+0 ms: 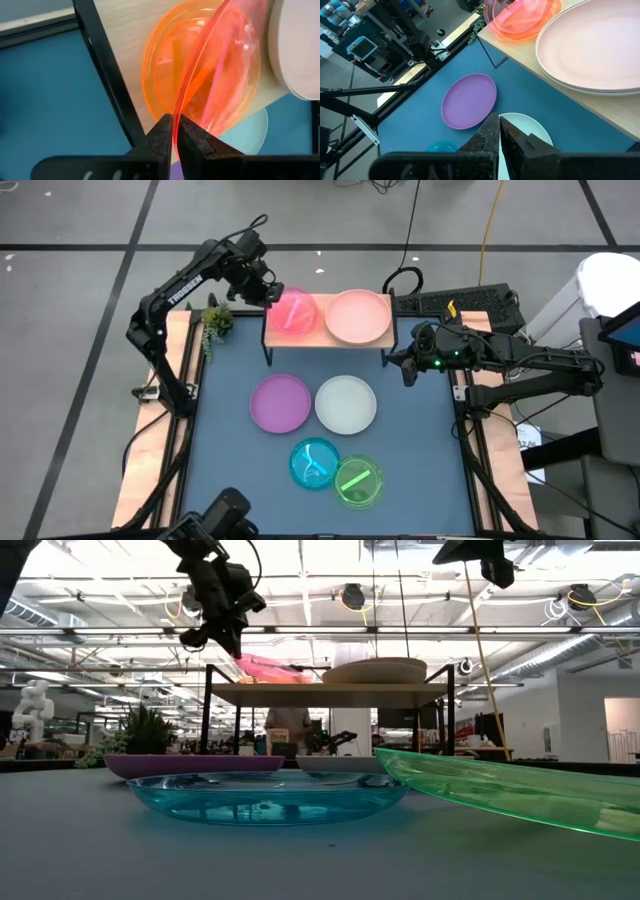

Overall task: Place and stack plates onto a shelf
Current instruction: Stack the pink plate on top of the orange plate on the shelf, then adjust the light pink plate

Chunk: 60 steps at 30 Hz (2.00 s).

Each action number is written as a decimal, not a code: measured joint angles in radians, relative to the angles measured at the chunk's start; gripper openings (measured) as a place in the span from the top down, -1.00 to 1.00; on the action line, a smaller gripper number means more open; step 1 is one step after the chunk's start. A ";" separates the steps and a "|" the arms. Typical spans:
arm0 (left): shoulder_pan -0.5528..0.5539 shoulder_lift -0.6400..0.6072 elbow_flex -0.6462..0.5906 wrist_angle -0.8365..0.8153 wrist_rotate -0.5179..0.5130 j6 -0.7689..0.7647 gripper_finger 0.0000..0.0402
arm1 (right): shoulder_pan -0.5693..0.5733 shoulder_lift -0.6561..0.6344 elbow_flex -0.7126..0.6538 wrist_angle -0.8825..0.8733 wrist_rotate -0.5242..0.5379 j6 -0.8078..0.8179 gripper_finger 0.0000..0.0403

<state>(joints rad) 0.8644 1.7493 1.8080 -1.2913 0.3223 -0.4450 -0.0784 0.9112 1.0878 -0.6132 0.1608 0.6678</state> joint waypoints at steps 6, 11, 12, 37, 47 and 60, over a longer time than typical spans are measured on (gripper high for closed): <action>-0.007 0.000 0.000 0.007 -0.009 -0.014 0.85 | 0.000 0.000 0.000 0.001 -0.001 -0.023 1.00; -0.023 -0.001 0.000 0.008 -0.009 -0.035 0.85 | 0.000 0.000 0.000 0.000 0.000 -0.060 1.00; -0.024 -0.001 0.000 0.009 -0.009 -0.036 0.85 | 0.000 0.000 0.000 0.000 0.000 -0.060 1.00; -0.023 -0.013 -0.001 0.083 -0.018 -0.057 0.48 | 0.000 0.000 0.000 0.002 -0.004 -0.059 1.00; -0.121 -0.155 -0.001 0.085 -0.020 0.113 0.48 | 0.002 0.000 0.000 -0.046 -0.076 0.043 1.00; -0.617 -0.263 -0.001 0.083 -0.174 0.180 0.48 | 0.017 0.040 0.000 -0.400 -0.166 0.266 1.00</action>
<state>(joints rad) 0.2471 1.4860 1.8070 -1.2079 0.1486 -0.2650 -0.0612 0.9510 1.0874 -1.0137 -0.0054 0.9342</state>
